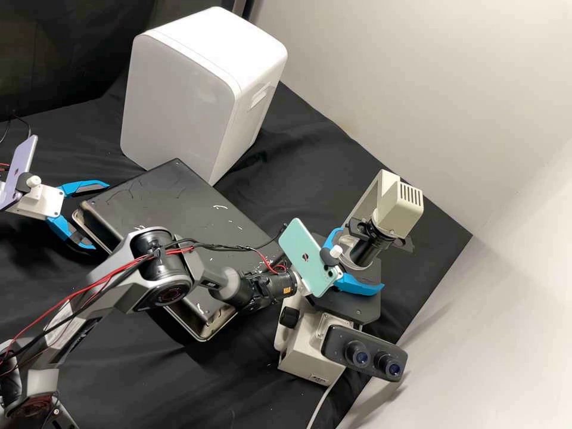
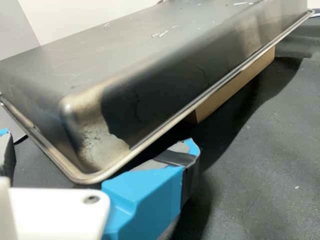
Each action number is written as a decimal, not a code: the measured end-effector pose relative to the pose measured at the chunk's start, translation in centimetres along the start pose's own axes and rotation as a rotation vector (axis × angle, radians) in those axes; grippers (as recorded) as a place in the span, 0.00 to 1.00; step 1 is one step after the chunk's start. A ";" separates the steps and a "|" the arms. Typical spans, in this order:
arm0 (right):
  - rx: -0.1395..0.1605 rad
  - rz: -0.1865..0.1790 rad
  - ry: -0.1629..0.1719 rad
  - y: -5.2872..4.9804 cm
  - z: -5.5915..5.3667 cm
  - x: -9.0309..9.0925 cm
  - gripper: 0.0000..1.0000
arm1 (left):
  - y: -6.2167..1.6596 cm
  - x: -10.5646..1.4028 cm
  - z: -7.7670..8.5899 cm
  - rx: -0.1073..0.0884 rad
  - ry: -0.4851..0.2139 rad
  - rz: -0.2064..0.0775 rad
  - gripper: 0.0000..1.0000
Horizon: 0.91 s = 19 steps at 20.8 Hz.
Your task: Place the petri dish on the bench
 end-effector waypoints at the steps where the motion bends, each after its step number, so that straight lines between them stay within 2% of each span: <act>1: 0.000 0.002 0.002 0.0 0.0 0.0 0.00 | 0.00 0.0 0.0 0.000 0.000 0.000 1.00; 19: 0.017 -0.003 0.014 -0.1 -0.1 0.1 0.00 | 0.00 0.0 0.0 0.000 -0.001 0.000 1.00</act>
